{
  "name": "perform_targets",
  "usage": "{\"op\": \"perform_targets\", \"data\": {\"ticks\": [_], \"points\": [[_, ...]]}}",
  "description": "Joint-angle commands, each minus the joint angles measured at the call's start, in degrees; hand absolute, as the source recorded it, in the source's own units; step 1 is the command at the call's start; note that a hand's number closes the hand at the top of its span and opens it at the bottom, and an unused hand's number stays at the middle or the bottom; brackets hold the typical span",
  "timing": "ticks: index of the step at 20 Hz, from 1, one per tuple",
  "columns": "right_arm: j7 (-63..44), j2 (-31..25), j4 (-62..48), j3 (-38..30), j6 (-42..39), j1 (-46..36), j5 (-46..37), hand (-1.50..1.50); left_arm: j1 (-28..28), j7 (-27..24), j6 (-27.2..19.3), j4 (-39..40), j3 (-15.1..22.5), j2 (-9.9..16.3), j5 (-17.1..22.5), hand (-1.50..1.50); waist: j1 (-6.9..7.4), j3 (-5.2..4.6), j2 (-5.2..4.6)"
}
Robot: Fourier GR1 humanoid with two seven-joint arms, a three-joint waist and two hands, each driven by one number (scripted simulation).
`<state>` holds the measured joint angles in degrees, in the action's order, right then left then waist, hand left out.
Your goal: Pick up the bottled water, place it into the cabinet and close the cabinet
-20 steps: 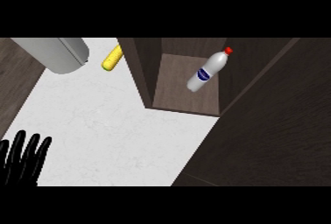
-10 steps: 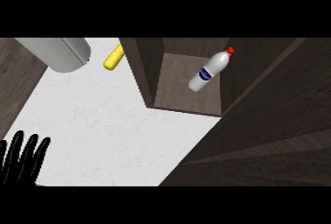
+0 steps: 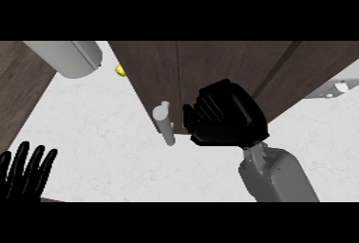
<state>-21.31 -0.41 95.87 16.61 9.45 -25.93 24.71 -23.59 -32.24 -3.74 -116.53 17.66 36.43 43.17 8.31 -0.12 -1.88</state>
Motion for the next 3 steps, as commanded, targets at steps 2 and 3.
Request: {"op": "perform_targets", "data": {"ticks": [2,3], "points": [[2.5,0.4,-17.5,-2.7,5.8,-17.4,4.4,1.50,-0.8,-0.5,1.9,1.8,-1.1,0.5,0.5,-1.50,-0.42,-0.01,0.34],[3.6,0.4,-20.3,-4.2,5.1,-20.3,5.7,1.50,-1.4,-0.9,1.3,1.0,0.0,-0.7,0.1,-1.50,-0.65,0.04,0.40]]}}
